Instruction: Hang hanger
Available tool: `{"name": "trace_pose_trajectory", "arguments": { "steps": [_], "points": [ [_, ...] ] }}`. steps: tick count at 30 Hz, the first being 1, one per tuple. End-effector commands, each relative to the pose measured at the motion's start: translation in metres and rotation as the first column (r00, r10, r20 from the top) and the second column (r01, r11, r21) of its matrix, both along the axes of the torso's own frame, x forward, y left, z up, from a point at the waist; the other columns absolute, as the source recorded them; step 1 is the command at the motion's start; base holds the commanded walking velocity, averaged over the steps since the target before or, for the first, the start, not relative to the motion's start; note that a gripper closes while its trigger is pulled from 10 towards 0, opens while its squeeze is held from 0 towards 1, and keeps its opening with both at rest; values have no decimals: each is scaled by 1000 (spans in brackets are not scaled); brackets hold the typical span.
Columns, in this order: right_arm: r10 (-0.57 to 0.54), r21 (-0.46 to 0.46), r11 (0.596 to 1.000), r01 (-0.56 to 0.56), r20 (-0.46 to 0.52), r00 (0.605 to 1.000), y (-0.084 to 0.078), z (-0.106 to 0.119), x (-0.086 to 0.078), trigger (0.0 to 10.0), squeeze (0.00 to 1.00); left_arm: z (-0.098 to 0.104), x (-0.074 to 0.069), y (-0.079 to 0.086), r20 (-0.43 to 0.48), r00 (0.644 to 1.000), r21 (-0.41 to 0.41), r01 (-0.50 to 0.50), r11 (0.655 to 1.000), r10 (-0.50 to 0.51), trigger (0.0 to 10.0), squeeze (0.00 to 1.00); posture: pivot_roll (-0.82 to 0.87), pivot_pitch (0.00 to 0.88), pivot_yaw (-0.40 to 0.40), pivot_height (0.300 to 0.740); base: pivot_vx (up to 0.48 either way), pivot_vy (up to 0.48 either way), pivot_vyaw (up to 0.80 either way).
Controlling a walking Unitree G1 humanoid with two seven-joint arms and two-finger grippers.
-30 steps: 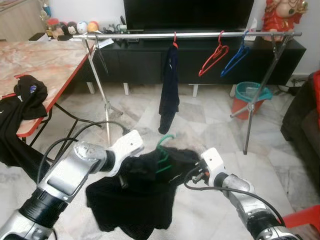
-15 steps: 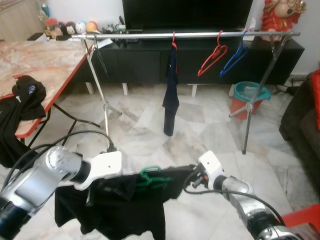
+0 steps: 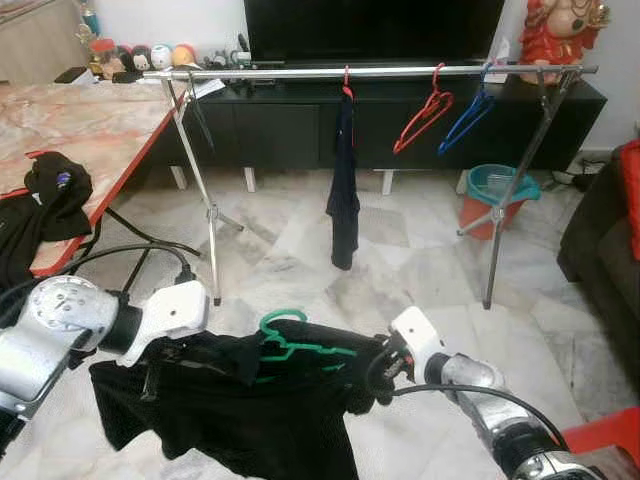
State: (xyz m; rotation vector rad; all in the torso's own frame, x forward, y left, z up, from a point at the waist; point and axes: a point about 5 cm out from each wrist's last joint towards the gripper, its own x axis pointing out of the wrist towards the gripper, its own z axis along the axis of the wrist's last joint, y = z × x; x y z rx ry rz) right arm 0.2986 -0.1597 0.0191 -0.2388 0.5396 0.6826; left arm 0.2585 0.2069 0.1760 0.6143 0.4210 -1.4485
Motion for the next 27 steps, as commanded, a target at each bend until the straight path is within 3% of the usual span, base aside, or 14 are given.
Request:
{"name": "trace_pose_trajectory", "arguments": {
  "steps": [1, 6, 13, 23, 27],
  "points": [
    [-39, -49, 998, 36, -61, 997, -13, -10, -7, 0, 0, 25, -2, 3, 75, 996, -52, 51, 997, -47, 10000, 0, 55, 0, -6, 740, 0, 0, 0],
    [-24, -66, 998, 19, -81, 996, -13, -13, -10, 0, 0, 34, 0, 2, 111, 991, -78, 83, 993, -74, 10000, 0, 50, 0, -9, 740, 0, 0, 0],
    [-6, -124, 992, -12, -142, 990, -17, -25, -21, 0, 0, 45, 17, 5, 250, 968, -58, -1, 998, 15, 10000, 0, 51, 0, -10, 740, 0, 0, 0],
    [-10, -145, 989, -15, -172, 985, -18, -34, -30, 0, 0, 51, 26, 8, 309, 943, -165, -71, 984, 120, 10000, 0, 50, 0, -10, 740, 0, 0, 0],
    [-13, -178, 984, -17, -167, 986, -22, -35, -31, 0, 0, 47, 24, 10, 295, 950, -120, -67, 991, 100, 10000, 0, 52, 0, -10, 740, 0, 0, 0]
  ]
}}
